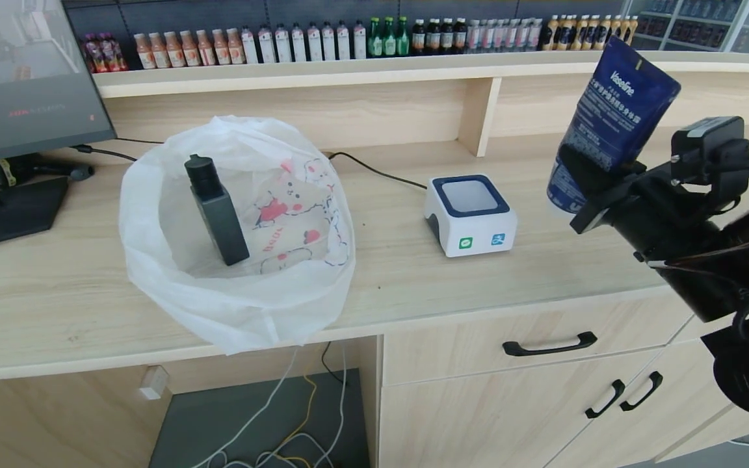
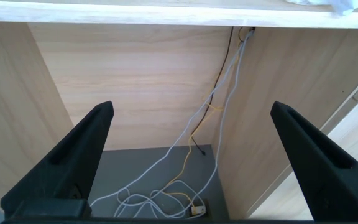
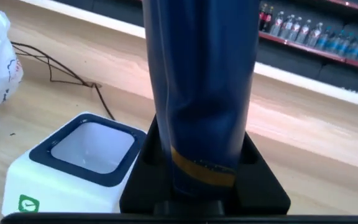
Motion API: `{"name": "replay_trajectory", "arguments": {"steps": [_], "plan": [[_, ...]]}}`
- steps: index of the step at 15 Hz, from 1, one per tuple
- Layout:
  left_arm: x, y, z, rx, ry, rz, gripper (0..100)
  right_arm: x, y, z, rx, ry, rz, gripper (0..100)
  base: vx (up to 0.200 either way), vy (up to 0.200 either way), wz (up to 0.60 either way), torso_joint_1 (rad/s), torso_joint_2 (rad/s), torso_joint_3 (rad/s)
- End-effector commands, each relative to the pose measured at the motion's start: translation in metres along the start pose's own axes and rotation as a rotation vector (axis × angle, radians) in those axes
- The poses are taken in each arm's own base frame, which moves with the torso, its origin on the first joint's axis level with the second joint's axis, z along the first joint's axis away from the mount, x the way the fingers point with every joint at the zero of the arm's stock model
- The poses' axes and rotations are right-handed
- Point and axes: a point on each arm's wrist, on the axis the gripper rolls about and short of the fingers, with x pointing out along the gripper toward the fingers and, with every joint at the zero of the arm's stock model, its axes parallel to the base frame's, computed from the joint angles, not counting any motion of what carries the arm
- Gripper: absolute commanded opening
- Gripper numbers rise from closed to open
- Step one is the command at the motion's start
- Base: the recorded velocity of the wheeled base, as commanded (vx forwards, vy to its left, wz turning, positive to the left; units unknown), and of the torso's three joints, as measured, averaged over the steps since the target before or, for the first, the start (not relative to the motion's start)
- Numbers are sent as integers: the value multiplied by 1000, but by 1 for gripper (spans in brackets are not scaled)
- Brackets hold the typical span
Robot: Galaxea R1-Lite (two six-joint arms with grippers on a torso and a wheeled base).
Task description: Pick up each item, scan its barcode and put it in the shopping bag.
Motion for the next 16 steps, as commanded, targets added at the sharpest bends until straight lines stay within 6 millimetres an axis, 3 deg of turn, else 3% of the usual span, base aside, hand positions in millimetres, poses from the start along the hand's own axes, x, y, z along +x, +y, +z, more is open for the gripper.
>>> {"name": "replay_trajectory", "arguments": {"steps": [1,4,6,9,16], "plan": [[0,0,0,0,0,0,100,12,-6,-13,-45,-4,5,0,0,0,0,0,0,0],[0,0,0,0,0,0,100,27,-1,-17,-191,-109,186,0,0,0,0,0,0,0],[0,0,0,0,0,0,100,37,5,-23,-248,-132,201,0,0,0,0,0,0,0],[0,0,0,3,0,0,100,63,1,-20,-400,-306,301,0,0,0,0,0,0,0],[0,0,0,0,0,2,100,66,14,-34,-516,-437,513,0,0,0,0,0,0,0]]}}
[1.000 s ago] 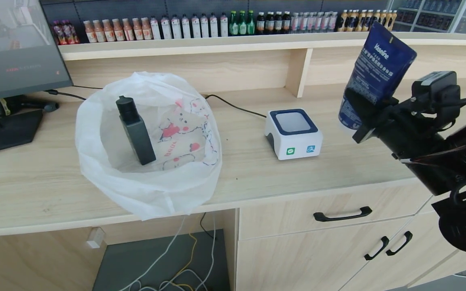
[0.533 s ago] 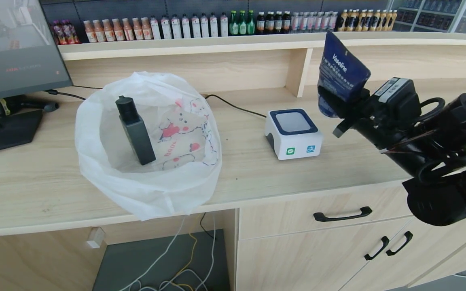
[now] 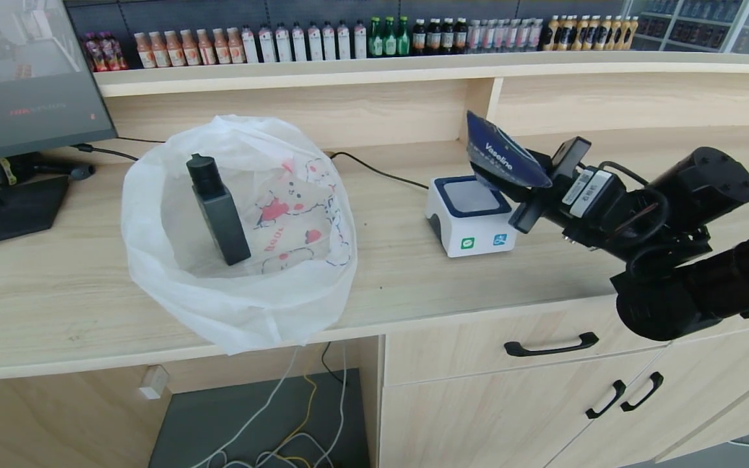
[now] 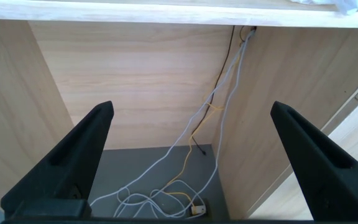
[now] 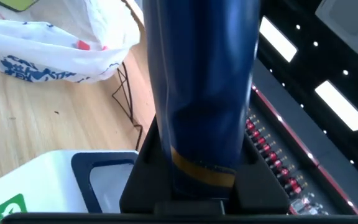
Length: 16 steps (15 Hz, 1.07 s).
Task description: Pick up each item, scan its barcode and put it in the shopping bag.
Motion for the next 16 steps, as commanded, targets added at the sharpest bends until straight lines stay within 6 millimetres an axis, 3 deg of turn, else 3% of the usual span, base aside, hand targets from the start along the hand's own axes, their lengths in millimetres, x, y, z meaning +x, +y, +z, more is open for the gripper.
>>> {"name": "replay_trajectory", "arguments": {"steps": [1,3,16], "plan": [[0,0,0,0,-1,1,100,1,5,-3,-1,-22,31,0,0,0,0,0,0,0],[0,0,0,1,-1,0,100,0,19,-14,25,-55,98,0,0,0,0,0,0,0],[0,0,0,1,-1,0,100,0,23,-16,15,-59,109,0,0,0,0,0,0,0]]}}
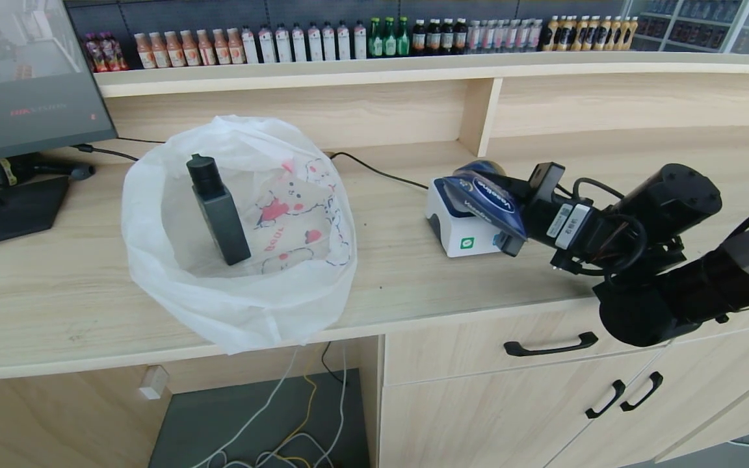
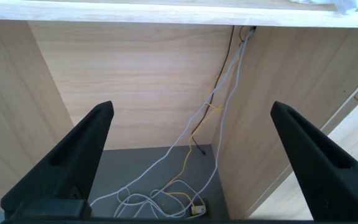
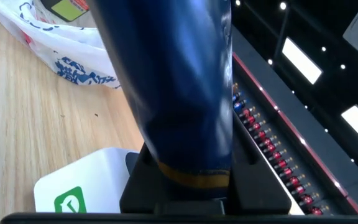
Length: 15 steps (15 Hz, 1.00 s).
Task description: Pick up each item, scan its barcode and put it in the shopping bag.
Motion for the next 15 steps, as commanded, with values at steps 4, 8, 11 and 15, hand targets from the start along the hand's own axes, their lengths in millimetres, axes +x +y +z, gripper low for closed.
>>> {"name": "replay_trajectory", "arguments": {"steps": [4,8,11,15], "plan": [[0,0,0,0,-1,0,100,1,2,1,3,-3,3,0,0,0,0,0,0,0],[0,0,0,0,-1,0,100,2,2,2,4,-1,1,0,0,0,0,0,0,0],[0,0,0,0,-1,0,100,0,3,3,10,7,-1,0,0,0,0,0,0,0],[0,0,0,0,-1,0,100,5,9,10,32,7,2,0,0,0,0,0,0,0]]}}
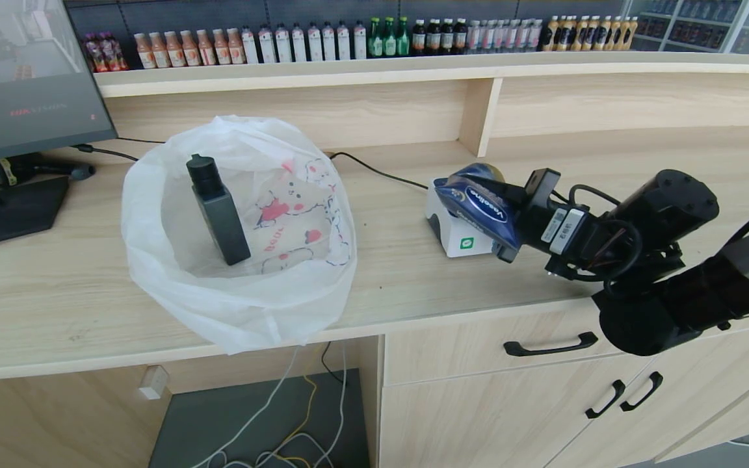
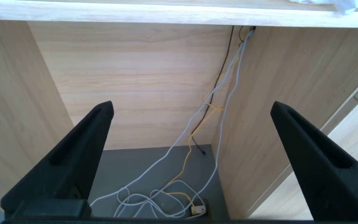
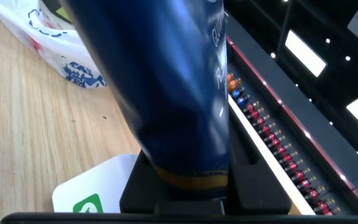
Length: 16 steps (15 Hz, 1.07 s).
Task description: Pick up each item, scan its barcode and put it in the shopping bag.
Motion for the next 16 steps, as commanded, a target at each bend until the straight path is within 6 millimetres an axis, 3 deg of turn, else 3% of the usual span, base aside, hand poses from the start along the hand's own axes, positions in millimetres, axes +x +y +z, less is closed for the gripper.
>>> {"name": "replay_trajectory", "arguments": {"steps": [1,10,13,16], "plan": [[0,0,0,0,-1,0,100,2,-1,6,1,-7,-5,0,0,0,0,0,0,0],[0,0,0,-2,-1,0,100,-13,3,27,107,132,-85,0,0,0,0,0,0,0],[0,0,0,-2,-1,2,100,-13,-9,40,124,126,-128,0,0,0,0,0,0,0],[0,0,0,1,-1,0,100,-12,-35,67,162,136,-271,0,0,0,0,0,0,0]]}}
